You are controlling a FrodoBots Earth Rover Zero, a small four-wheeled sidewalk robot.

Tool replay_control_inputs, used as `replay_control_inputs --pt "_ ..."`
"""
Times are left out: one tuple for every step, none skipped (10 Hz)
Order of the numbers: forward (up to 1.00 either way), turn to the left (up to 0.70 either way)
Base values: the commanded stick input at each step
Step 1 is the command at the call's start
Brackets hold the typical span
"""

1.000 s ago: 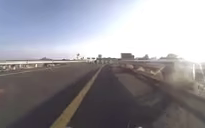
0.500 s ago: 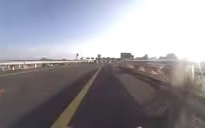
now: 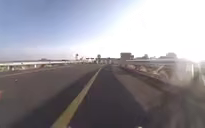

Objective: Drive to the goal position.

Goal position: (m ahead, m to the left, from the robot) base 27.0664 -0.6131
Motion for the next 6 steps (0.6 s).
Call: replay_control_inputs --pt "0.48 0.0" --pt "0.48 0.0" --pt "0.48 0.0" --pt "0.48 0.0" --pt "0.48 0.0" --pt "0.48 -0.03"
